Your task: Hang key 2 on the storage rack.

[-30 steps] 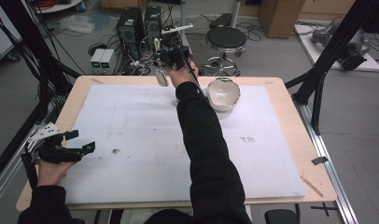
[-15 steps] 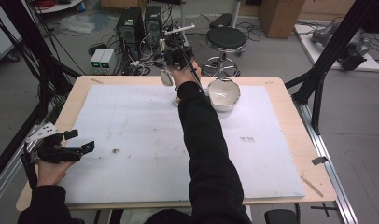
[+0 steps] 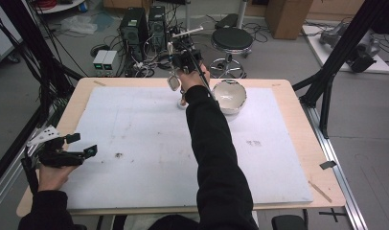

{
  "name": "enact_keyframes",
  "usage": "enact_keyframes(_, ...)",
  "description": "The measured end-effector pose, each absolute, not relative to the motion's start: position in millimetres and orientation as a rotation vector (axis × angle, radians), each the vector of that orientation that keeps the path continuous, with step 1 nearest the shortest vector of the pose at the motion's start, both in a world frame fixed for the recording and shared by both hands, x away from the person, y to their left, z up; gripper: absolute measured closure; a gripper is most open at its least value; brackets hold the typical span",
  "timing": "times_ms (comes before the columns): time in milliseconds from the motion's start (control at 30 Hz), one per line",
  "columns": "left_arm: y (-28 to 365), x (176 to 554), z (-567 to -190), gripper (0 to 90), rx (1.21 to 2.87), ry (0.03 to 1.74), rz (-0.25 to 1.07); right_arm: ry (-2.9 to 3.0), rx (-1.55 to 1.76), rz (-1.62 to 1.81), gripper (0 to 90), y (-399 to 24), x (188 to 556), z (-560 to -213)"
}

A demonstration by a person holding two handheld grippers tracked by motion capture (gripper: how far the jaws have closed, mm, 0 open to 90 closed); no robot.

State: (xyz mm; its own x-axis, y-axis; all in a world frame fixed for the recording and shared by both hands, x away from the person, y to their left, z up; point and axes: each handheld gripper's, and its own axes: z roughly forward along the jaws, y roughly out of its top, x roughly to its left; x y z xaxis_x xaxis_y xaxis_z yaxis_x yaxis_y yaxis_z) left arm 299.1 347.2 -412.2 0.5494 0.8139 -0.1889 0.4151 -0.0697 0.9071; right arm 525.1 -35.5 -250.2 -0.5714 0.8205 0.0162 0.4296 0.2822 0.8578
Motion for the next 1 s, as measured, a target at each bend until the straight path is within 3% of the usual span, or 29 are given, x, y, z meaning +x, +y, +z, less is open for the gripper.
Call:
enact_keyframes(267, 346.8, 299.3, -412.4, 1.8, 1.697, 1.048, 0.462, 2.146, 1.107, 1.132, 86.2, -29.8, 522.8, -254.1)
enact_keyframes(400, 347.7, 299.2, -412.3, 1.8, 1.696, 1.048, 0.462, 2.164, 1.154, 1.135, 80.4, -31.5, 523.7, -255.2)
enact_keyframes(700, 346.7, 299.4, -412.5, 1.8, 1.7, 1.055, 0.464, 2.16, 1.166, 1.218, 46.2, -44.7, 509.1, -247.8)
enact_keyframes(933, 345.9, 300.2, -413.4, 1.8, 1.709, 1.055, 0.444, 2.236, 1.086, 1.233, 0.7, -59.9, 497.7, -248.3)
enact_keyframes(1000, 345.7, 300.4, -413.8, 1.8, 1.714, 1.056, 0.442, 2.25, 1.04, 1.184, 0.5, -62.2, 493.3, -249.6)
